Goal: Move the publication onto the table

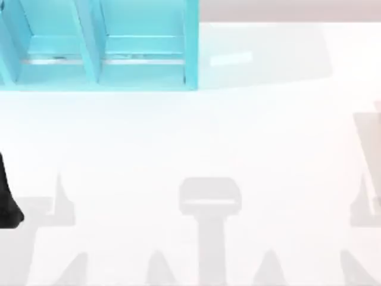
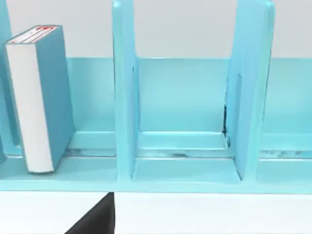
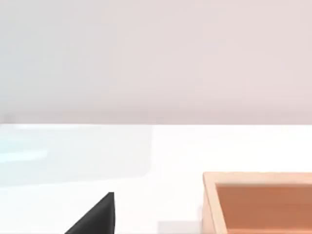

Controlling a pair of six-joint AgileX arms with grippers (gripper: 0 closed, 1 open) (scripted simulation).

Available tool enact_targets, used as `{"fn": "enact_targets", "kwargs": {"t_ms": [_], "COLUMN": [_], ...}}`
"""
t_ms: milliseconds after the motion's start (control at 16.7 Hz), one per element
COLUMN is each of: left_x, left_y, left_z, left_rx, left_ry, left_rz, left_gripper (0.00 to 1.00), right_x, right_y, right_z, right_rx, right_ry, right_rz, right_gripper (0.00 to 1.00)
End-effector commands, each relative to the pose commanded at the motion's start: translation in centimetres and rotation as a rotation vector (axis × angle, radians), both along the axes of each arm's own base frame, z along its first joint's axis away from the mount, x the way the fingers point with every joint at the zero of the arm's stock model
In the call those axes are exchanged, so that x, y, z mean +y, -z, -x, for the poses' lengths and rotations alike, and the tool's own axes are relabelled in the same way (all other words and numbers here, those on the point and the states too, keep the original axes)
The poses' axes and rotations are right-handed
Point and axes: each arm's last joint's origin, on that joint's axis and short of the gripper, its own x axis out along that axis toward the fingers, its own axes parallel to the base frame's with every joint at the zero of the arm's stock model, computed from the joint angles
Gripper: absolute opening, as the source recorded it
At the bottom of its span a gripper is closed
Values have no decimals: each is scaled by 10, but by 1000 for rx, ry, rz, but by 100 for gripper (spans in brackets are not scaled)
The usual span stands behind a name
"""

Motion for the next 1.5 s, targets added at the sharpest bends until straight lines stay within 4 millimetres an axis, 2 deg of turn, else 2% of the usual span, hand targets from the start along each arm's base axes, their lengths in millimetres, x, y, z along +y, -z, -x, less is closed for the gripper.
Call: {"fn": "enact_targets", "kwargs": {"t_ms": [240,540,720,840,960,1080,1200,1380,1500], "left_x": [1,8,18,31,49,71,97,136,158], "left_y": [-5,-43,-69,-81,-84,-76,-57,-14,16], "left_z": [-1,-17,-46,-75,-110,-147,-181,-220,-236], "left_rx": [-7,-33,-29,-16,3,26,49,78,91], "left_ry": [1,10,16,21,25,29,33,38,41], "left_rz": [-1,-11,-20,-24,-26,-24,-20,-12,-8], "left_gripper": [100,100,100,100,100,100,100,100,100], "right_x": [0,0,0,0,0,0,0,0,0], "right_y": [0,0,0,0,0,0,0,0,0], "right_z": [0,0,0,0,0,0,0,0,0], "right_rx": [0,0,0,0,0,0,0,0,0], "right_ry": [0,0,0,0,0,0,0,0,0], "right_rz": [0,0,0,0,0,0,0,0,0], "right_gripper": [100,100,100,100,100,100,100,100,100]}}
